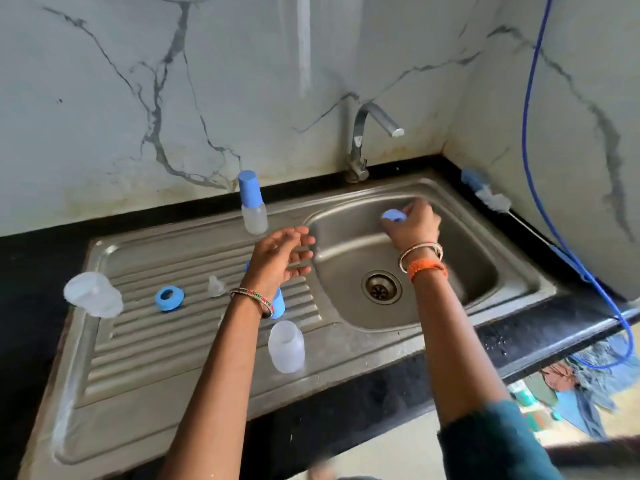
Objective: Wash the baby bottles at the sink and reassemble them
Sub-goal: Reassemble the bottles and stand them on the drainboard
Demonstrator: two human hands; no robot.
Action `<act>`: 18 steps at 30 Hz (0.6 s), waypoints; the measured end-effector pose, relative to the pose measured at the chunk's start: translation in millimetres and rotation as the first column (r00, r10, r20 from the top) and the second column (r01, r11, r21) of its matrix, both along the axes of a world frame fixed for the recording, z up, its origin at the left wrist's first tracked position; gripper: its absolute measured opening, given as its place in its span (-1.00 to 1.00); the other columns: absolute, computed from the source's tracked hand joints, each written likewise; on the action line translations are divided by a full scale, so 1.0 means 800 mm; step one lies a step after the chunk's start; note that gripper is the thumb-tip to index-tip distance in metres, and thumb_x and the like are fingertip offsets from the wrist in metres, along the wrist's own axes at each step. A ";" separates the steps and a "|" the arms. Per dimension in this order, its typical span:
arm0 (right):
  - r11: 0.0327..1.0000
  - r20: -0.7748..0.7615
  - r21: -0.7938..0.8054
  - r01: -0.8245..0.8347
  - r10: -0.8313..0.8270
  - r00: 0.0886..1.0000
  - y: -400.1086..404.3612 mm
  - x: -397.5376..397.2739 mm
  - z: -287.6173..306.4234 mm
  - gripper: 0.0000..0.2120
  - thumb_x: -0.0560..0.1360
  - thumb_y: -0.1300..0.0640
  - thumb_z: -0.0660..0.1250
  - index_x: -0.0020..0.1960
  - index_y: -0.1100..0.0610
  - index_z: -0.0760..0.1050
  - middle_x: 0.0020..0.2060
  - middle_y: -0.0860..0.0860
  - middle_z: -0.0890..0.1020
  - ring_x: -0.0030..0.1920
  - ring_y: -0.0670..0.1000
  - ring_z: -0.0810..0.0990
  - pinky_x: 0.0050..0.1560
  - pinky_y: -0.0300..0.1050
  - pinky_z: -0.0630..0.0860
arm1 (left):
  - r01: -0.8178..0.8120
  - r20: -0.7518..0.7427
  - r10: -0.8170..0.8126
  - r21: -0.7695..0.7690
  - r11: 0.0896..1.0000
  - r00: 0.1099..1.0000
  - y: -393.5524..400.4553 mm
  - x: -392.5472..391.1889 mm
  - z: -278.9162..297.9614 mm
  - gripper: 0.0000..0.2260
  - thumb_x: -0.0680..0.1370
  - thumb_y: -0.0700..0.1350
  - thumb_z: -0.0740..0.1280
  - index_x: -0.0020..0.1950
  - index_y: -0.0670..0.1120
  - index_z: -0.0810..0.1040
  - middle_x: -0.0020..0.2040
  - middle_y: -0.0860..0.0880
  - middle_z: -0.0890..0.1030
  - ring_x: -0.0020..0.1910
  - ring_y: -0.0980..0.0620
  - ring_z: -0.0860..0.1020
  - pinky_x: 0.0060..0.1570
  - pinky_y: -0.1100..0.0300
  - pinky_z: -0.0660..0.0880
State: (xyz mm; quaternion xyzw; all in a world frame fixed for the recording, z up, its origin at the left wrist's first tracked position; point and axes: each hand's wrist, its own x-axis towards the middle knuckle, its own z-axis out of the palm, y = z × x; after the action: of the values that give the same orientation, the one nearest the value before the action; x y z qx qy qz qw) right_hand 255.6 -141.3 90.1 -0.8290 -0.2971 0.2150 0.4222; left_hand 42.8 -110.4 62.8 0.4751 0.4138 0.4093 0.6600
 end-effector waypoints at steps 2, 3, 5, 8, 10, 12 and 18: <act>0.979 -0.195 0.201 -0.038 0.078 0.978 0.004 -0.028 -0.005 -0.61 0.40 0.15 0.43 0.17 0.17 0.40 -0.08 0.16 0.59 -0.13 0.17 0.62 -0.02 0.03 0.58 | 0.008 0.035 -0.007 -0.033 0.999 0.999 -0.003 0.002 -0.008 -0.80 0.65 -0.14 0.13 0.01 -0.06 0.55 -0.10 -0.02 0.64 -0.20 0.08 0.62 -0.18 0.17 0.56; 0.958 -0.165 0.279 -0.071 0.120 0.979 0.005 -0.043 -0.005 -0.62 0.40 0.16 0.41 0.18 0.12 0.40 -0.18 0.13 0.59 -0.20 0.13 0.62 -0.08 0.00 0.58 | 0.029 0.072 -0.024 -0.070 0.997 0.997 -0.004 0.002 -0.009 -0.80 0.65 -0.12 0.12 0.04 -0.06 0.54 -0.07 -0.03 0.63 -0.15 0.06 0.62 -0.13 0.15 0.56; 0.911 -0.093 0.362 -0.197 0.245 0.965 0.009 -0.080 -0.005 -0.69 0.40 0.17 0.41 0.13 0.10 0.47 -0.26 0.12 0.61 -0.26 0.10 0.60 -0.13 -0.02 0.54 | 0.093 0.194 -0.060 -0.161 0.983 0.979 -0.004 -0.006 -0.012 -0.78 0.64 -0.08 0.11 0.07 -0.08 0.53 -0.01 -0.08 0.62 -0.06 -0.01 0.62 -0.03 0.10 0.56; 0.839 -0.125 0.401 -0.368 0.449 0.885 0.003 -0.149 -0.011 -0.76 0.40 0.16 0.46 0.00 0.14 0.47 -0.18 0.09 0.66 -0.22 0.06 0.62 -0.16 -0.05 0.53 | 0.160 0.408 -0.060 -0.216 0.963 0.911 0.000 -0.040 -0.016 -0.73 0.55 -0.02 0.18 0.07 -0.12 0.59 -0.02 -0.11 0.66 -0.06 -0.04 0.65 -0.01 0.06 0.60; 0.799 -0.075 0.376 -0.469 0.531 0.844 0.003 -0.185 -0.019 -0.80 0.40 0.19 0.47 -0.05 0.15 0.48 -0.15 -0.02 0.64 -0.12 -0.01 0.60 -0.04 -0.09 0.53 | 0.132 0.472 -0.017 -0.211 0.968 0.881 0.005 -0.070 -0.021 -0.72 0.50 -0.04 0.20 0.07 -0.13 0.60 -0.04 -0.11 0.68 -0.09 -0.01 0.66 -0.09 0.12 0.62; 0.724 0.058 0.314 -0.614 0.631 0.773 0.005 -0.213 -0.023 -0.81 0.42 0.24 0.43 0.01 0.14 0.52 -0.08 -0.03 0.63 -0.03 -0.04 0.58 0.07 -0.11 0.50 | 0.068 0.492 0.040 -0.200 0.977 0.870 0.009 -0.103 -0.029 -0.75 0.48 -0.09 0.23 0.05 -0.13 0.61 -0.05 -0.11 0.69 -0.09 -0.01 0.67 -0.14 0.17 0.62; 0.756 0.168 0.104 -0.646 0.627 0.761 0.019 -0.268 -0.038 -0.67 0.41 0.33 0.31 0.15 0.14 0.56 -0.06 0.10 0.61 -0.01 0.07 0.59 -0.04 -0.28 0.42 | -0.154 0.512 0.256 -0.232 0.960 0.820 0.013 -0.199 -0.051 -0.89 0.37 -0.20 0.39 -0.16 -0.05 0.66 -0.10 -0.11 0.65 -0.17 -0.05 0.65 -0.10 0.12 0.61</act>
State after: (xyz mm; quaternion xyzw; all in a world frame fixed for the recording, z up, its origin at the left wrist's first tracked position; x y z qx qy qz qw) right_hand 40.9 -126.0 60.0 -0.6544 -0.6025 0.2707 0.3681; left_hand -116.5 -99.8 22.0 0.2323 0.2965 0.5553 0.7414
